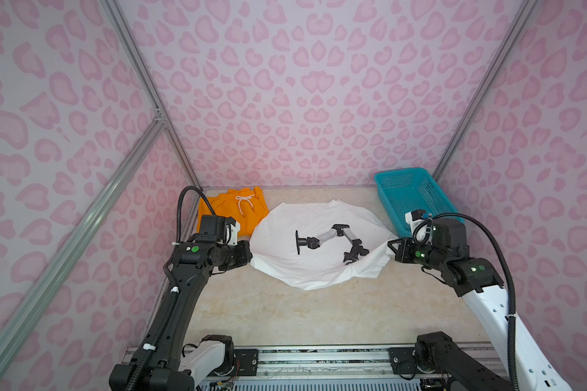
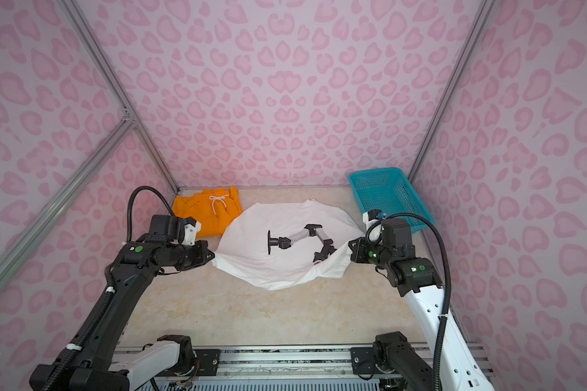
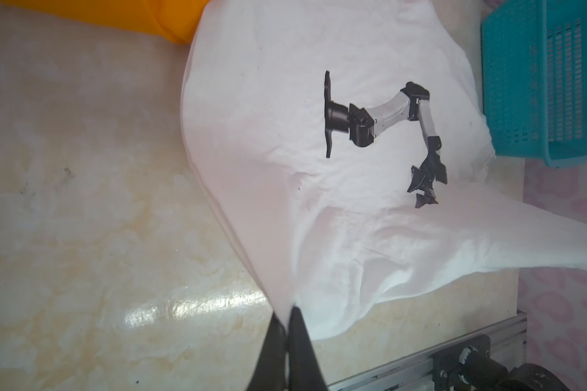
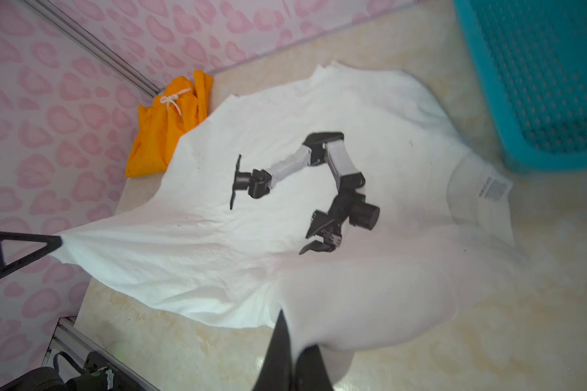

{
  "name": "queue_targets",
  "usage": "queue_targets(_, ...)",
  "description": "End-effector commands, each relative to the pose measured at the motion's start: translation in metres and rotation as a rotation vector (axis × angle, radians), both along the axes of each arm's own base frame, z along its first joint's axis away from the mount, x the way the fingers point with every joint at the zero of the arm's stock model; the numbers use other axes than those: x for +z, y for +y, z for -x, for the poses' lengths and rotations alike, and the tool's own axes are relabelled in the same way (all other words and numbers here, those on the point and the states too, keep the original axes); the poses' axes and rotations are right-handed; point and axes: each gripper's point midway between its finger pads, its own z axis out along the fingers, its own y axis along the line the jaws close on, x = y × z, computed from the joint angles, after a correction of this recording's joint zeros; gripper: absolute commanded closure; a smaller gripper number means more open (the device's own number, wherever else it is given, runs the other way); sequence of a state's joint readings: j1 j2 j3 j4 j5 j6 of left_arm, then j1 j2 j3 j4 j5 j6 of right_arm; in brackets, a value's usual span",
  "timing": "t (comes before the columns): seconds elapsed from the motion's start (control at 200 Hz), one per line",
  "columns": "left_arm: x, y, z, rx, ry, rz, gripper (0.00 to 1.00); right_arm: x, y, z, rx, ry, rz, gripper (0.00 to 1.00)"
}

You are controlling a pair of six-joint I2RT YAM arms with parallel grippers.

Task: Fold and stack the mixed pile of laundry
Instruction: 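Swing the stretched T-shirt down flat onto the table with both grippers, then pull the T-shirt's near hem corners toward the robot with both grippers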

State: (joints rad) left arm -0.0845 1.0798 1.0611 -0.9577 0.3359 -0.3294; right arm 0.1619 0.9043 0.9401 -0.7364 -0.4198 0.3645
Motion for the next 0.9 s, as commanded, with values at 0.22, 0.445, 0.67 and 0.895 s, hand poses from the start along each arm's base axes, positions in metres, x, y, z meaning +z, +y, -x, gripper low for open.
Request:
queue_targets(0.22, -0.027, 0.001, 0.059, -0.009, 0.202, 0.009, 0.97, -0.096, -0.014, 0.036, -0.218, 0.31, -0.069, 1.0)
queue_targets(0.445, -0.055, 0.004, 0.078, 0.007, 0.297, -0.018, 0.97, -0.136, -0.033, 0.048, -0.305, 0.391, 0.026, 1.0)
queue_targets(0.67, -0.077, 0.011, 0.089, 0.069, 0.339, -0.081, 0.97, -0.139, -0.054, 0.063, -0.377, 0.389, 0.113, 1.0)
queue_targets(0.895, -0.081, 0.021, 0.108, 0.105, 0.387, -0.162, 0.97, -0.111, -0.07, 0.072, -0.455, 0.327, 0.134, 1.0)
